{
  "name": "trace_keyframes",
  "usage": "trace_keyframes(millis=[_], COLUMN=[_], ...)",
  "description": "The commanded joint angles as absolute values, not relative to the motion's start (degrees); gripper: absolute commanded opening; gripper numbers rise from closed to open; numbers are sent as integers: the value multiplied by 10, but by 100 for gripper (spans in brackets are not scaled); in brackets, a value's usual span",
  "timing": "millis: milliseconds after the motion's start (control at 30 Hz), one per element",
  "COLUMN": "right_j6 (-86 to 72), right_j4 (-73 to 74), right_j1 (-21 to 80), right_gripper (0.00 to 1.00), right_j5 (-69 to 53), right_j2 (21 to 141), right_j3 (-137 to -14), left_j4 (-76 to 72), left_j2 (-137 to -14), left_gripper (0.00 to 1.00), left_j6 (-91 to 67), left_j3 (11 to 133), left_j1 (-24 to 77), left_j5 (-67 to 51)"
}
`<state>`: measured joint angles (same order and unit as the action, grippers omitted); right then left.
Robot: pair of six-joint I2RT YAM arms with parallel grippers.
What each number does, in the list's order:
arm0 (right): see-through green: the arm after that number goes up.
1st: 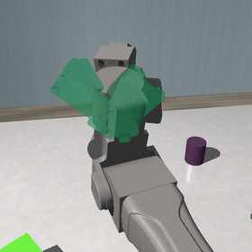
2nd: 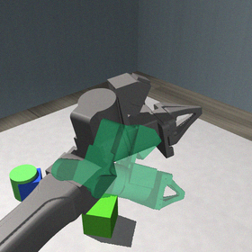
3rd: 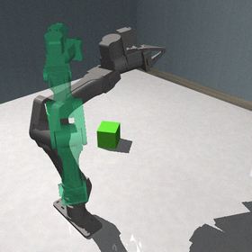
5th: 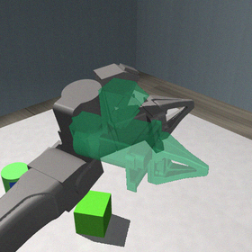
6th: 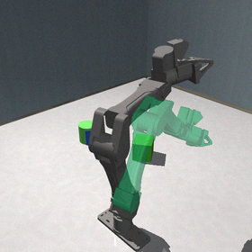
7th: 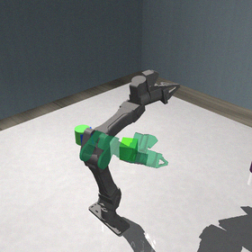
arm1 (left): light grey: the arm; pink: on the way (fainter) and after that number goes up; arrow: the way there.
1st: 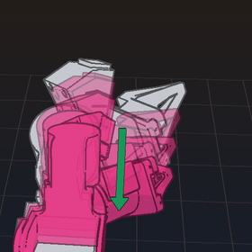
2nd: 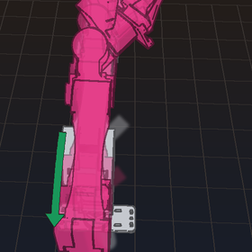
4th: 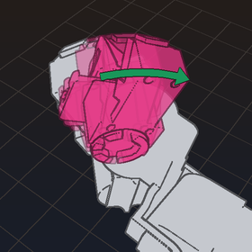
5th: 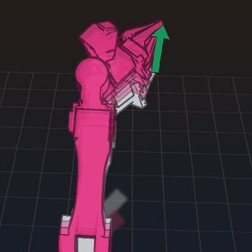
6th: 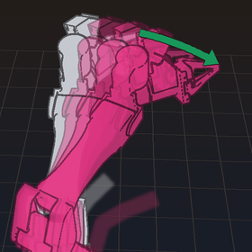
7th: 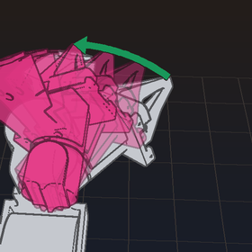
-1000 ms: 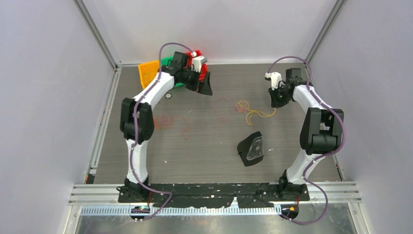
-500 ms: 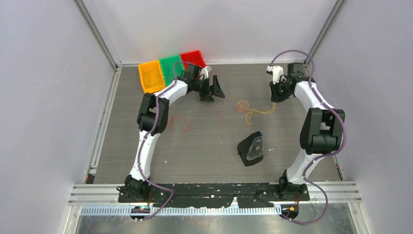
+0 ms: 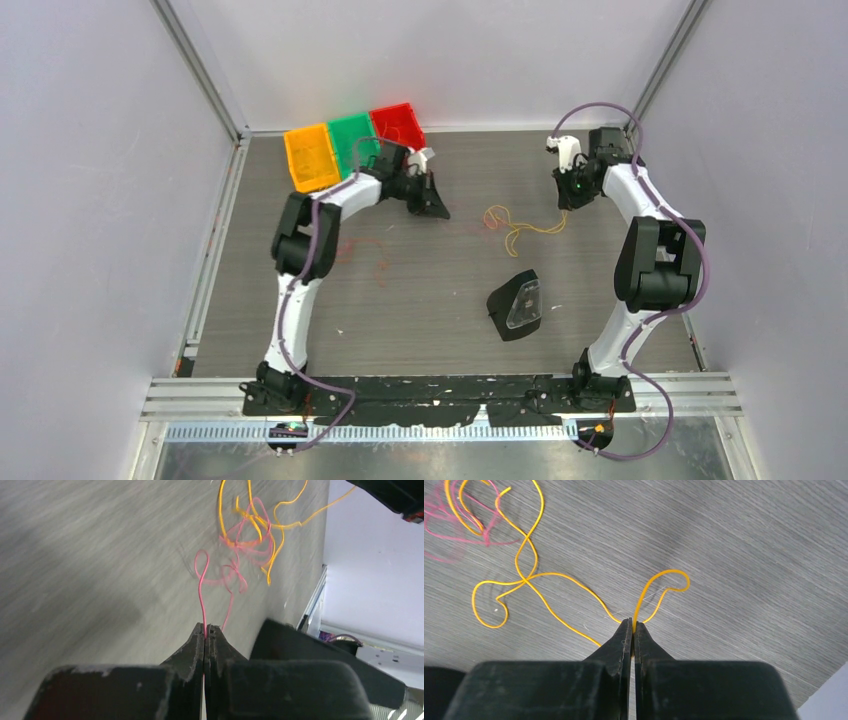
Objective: Untangle the cables
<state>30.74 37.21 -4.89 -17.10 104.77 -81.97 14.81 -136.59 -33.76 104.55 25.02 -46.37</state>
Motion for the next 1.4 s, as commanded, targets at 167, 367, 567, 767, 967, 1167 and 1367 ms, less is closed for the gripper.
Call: trace_keyframes(millis=[167,367,567,767,967,1167,1367], right_j6=[381,398,391,401,409,408,396], right_j4=[365,361,363,363,362,359,369], right_j1=[-68,-74,-74,-74,-74,-75,-74], right_gripper=[5,6,5,6,5,5,5], right_j5=[-114,-102,-101,-83,-75,-75,-97], right_j2=[1050,1058,1063,1054,1044,1041,1049], right_j3=[-794,-782,-791,-779,-767,-764,-785], left_j4=[279,344,354,313,298,300,288], left_j2=[-1032,-952,-911,-924,-933,-947,-939], left_gripper=[0,0,0,0,0,0,0], left_j6=[-142,-87,-66,-123,-124,-127,-135], left_j3=[892,889,905,947,1002,1034,1034], left_j1=[35,-58,-79,-124,-152,-182,-155], left_j5=[-445,-456,-454,-452,-389,-399,-447])
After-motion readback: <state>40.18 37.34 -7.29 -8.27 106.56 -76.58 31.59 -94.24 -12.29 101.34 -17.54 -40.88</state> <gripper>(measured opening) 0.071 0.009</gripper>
